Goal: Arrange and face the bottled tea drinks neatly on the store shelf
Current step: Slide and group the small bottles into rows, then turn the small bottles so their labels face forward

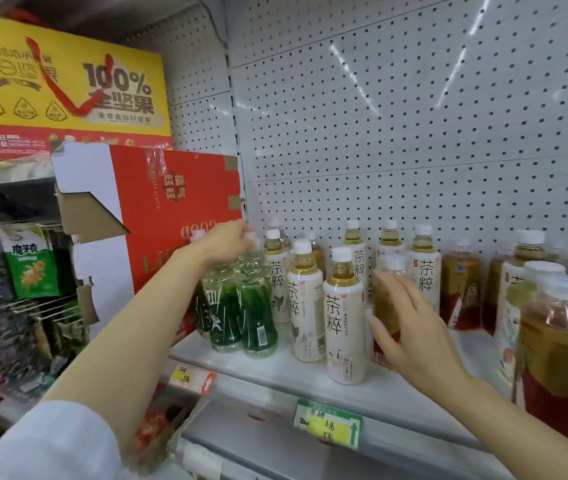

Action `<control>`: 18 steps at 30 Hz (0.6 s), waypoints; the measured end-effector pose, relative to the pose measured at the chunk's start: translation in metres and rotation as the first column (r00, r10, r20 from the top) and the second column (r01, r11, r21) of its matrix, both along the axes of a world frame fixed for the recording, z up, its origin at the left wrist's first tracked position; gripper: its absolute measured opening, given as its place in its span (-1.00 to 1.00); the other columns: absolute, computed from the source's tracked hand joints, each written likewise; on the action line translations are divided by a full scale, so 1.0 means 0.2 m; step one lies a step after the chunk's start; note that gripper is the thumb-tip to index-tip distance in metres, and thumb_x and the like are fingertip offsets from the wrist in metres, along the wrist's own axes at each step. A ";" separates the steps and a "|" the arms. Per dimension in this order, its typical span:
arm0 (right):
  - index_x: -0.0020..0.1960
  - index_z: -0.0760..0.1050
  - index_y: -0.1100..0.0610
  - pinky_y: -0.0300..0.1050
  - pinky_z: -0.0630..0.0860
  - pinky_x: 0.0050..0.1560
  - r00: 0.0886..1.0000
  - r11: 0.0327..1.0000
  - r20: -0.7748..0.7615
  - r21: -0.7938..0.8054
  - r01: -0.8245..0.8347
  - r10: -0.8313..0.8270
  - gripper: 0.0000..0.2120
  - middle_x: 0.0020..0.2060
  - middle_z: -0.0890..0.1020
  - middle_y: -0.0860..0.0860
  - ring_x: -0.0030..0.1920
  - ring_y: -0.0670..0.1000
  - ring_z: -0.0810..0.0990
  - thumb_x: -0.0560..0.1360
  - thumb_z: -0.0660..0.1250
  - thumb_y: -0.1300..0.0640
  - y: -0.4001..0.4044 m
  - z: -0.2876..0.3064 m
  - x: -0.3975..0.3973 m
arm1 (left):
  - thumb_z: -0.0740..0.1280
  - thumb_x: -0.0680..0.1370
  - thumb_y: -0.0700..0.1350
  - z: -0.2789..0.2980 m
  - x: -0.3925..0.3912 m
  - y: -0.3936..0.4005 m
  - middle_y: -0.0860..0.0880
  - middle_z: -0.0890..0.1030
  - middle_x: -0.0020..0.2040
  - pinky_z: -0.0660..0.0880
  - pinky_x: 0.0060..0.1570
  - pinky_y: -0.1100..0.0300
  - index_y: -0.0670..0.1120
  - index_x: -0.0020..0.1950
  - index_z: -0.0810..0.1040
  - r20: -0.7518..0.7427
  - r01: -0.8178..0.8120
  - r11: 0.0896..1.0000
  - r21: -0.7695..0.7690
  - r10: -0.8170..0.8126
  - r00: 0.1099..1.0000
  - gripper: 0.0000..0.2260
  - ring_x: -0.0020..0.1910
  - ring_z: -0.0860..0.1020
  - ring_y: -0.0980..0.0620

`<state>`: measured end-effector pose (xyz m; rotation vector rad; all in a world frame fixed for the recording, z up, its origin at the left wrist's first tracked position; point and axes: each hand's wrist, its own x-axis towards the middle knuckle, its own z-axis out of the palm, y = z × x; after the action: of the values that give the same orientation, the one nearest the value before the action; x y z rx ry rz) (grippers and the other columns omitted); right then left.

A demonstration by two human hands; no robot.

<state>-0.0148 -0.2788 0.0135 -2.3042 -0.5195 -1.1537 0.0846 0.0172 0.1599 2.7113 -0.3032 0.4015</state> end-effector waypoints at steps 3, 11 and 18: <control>0.54 0.20 0.04 -0.08 0.40 0.30 0.999 0.998 -0.006 0.061 -0.035 0.035 -0.39 0.42 0.37 -0.01 0.38 -0.03 0.40 0.54 0.22 -0.10 0.08 0.07 0.03 | 0.24 0.64 -0.02 0.09 0.06 0.04 -0.09 0.51 0.35 0.52 0.15 0.01 -0.16 0.39 0.42 -0.107 0.001 0.981 0.193 0.020 0.994 -0.63 0.04 0.57 -0.01; 0.57 0.01 -0.16 -0.16 0.45 0.14 0.998 0.986 -0.028 0.156 0.052 -0.048 -0.29 0.46 0.29 -0.06 0.16 -0.19 0.46 0.55 0.31 -0.13 0.28 0.09 0.15 | 0.39 0.52 0.18 0.22 0.05 -0.25 0.13 0.58 0.18 0.55 0.15 0.12 0.08 0.30 0.53 -0.110 0.462 0.886 0.050 -0.455 0.884 -0.61 0.11 0.59 0.10; 0.54 -0.34 -0.30 -0.06 0.62 -0.12 0.967 0.969 -0.172 0.133 0.211 -0.187 0.14 0.49 0.27 -0.07 -0.13 -0.04 0.60 0.37 0.52 -0.17 0.36 0.03 0.17 | 0.54 0.43 -0.19 0.10 0.21 -0.39 -0.02 0.60 0.05 0.62 -0.25 0.27 -0.06 0.08 0.68 -0.252 0.546 0.791 0.276 -0.488 0.835 -0.76 -0.20 0.71 0.04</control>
<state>0.0187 -0.2076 0.0196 -2.3304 -0.1385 -1.0483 0.1263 -0.0616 0.1792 2.7941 -1.1327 -0.0513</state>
